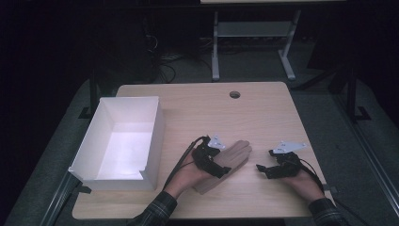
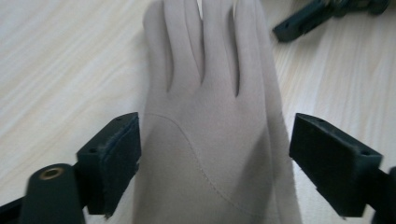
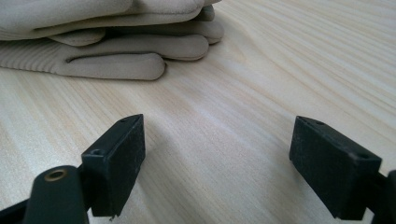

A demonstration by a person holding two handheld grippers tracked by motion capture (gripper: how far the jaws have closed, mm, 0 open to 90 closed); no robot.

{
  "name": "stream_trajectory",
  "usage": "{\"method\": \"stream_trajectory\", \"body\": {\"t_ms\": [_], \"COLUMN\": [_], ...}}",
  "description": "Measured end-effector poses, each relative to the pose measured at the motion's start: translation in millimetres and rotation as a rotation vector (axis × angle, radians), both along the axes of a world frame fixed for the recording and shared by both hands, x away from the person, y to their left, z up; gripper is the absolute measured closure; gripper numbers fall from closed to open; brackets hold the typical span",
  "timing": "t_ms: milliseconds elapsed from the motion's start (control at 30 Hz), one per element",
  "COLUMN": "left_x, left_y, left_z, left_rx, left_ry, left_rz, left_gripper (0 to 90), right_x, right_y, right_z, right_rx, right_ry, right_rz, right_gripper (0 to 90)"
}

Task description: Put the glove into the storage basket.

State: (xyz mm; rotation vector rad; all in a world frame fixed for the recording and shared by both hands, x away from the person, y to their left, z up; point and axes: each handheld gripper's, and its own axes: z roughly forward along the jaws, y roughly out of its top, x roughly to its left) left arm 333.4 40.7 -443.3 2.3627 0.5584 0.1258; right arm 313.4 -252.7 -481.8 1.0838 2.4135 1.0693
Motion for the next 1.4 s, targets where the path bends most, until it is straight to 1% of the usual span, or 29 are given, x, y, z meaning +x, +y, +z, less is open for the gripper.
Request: {"method": "stream_trajectory", "body": {"t_ms": [67, 100, 167, 233, 333, 400, 500, 567, 600, 667, 700, 733, 767, 800, 867, 900, 933, 967, 1000, 1067, 1100, 1167, 1200, 1233, 1267, 1333, 1400], "left_x": [-1.7, -2.1, -2.9, -3.0, -3.6, -3.7, -5.1, -6.0, -6.6, -7.6, -8.7, -9.5, -9.9, -10.5, -11.2, -10.5, -10.3, -9.6, -9.9, -9.3, -9.6, -8.2, -8.2, -6.9, -6.6, -6.0, -3.5], "left_y": [-3.2, -4.1, -6.1, -7.8, -8.3, -7.7, -7.2, -6.8, -6.8, -6.4, -6.8, -6.3, -6.2, -6.4, -7.2, -6.7, -6.7, -6.1, -6.4, -5.1, -5.2, -1.6, -0.4, 1.7, 3.3, 6.1, 10.5], "left_z": [-5.8, -7.7, -12.1, -16.7, -19.9, -20.7, -20.9, -19.6, -19.1, -17.3, -17.2, -16.0, -15.6, -15.3, -14.8, -14.1, -13.4, -12.5, -11.7, -7.9, -7.0, -0.3, 2.9, 6.9, 11.1, 20.1, 29.8], "left_rx": [0.006, 0.018, 0.03, 0.053, 0.051, 0.048, 0.042, 0.041, 0.04, 0.039, 0.028, 0.028, 0.026, 0.022, 0.006, 0.015, 0.014, 0.021, 0.015, 0.021, 0.005, 0.01, -0.002, -0.003, -0.011, -0.038, -0.035], "left_ry": [0.003, 0.0, -0.006, -0.005, -0.008, -0.001, 0.005, 0.004, 0.007, 0.014, 0.018, 0.032, 0.039, 0.049, 0.07, 0.071, 0.075, 0.073, 0.08, 0.084, 0.087, 0.088, 0.095, 0.096, 0.097, 0.102, 0.094], "left_rz": [0.004, 0.005, 0.017, 0.016, 0.015, 0.02, 0.016, 0.001, 0.001, -0.016, -0.017, -0.032, -0.039, -0.042, -0.03, -0.035, -0.035, -0.039, -0.03, -0.031, -0.017, -0.015, -0.005, -0.008, 0.0, 0.025, 0.027], "left_gripper": [13.7, 13.7, 13.4, 13.5, 13.4, 13.6, 16.4, 21.3, 26.3, 35.0, 39.1, 45.0, 52.8, 57.5, 63.1, 64.3, 65.0, 65.4, 65.6, 66.0, 66.1, 66.2, 66.2, 66.3, 66.3, 66.3, 66.3], "right_x": [-0.1, 0.0, -0.1, 0.0, 0.0, 0.0, -0.1, -0.4, -0.6, -0.5, -0.6, -0.5, -0.5, -0.5, -0.5, -0.5, -0.5, -0.6, -0.6, -0.8, -0.6, -0.6, -0.7, -0.5, -0.5, -0.7, -0.6], "right_y": [0.0, 0.0, 0.1, 0.2, 0.1, 0.2, 0.2, 0.4, 0.5, 0.5, 0.5, 0.5, 0.5, 0.5, 0.6, 0.6, 0.6, 0.6, 0.7, 0.9, 0.7, 0.6, 0.7, 0.6, 0.6, 0.8, 0.7], "right_z": [0.0, 0.0, 0.0, -0.2, -0.2, -0.2, -0.1, -0.1, -0.1, -0.1, -0.1, -0.1, -0.1, -0.1, -0.1, -0.1, 0.0, 0.0, 0.0, 0.1, 0.0, 0.0, 0.1, 0.0, 0.0, 0.1, 0.0], "right_rx": [0.0, 0.001, 0.001, 0.002, 0.001, 0.001, 0.002, 0.003, 0.003, 0.003, 0.003, 0.003, 0.002, 0.003, 0.003, 0.002, 0.002, 0.003, 0.003, 0.004, 0.003, 0.003, 0.003, 0.002, 0.002, 0.003, 0.003], "right_ry": [0.001, 0.001, 0.001, -0.001, -0.001, -0.001, 0.0, 0.001, 0.001, 0.001, 0.001, 0.001, 0.001, 0.0, 0.0, 0.0, 0.0, 0.0, 0.001, 0.004, 0.002, 0.001, 0.002, 0.0, 0.0, 0.003, 0.001], "right_rz": [0.0, 0.0, -0.001, -0.001, -0.001, -0.001, -0.002, -0.001, -0.001, -0.001, -0.001, -0.001, -0.001, -0.001, -0.001, -0.002, -0.002, -0.002, -0.002, -0.005, -0.003, -0.003, -0.003, -0.002, -0.002, -0.005, -0.003], "right_gripper": [18.0, 18.0, 18.0, 18.0, 18.0, 18.0, 18.0, 18.0, 18.0, 18.0, 18.0, 18.0, 18.0, 18.0, 18.0, 18.0, 18.0, 18.0, 18.0, 18.0, 18.0, 18.0, 18.0, 18.0, 18.0, 18.0, 18.0]}}
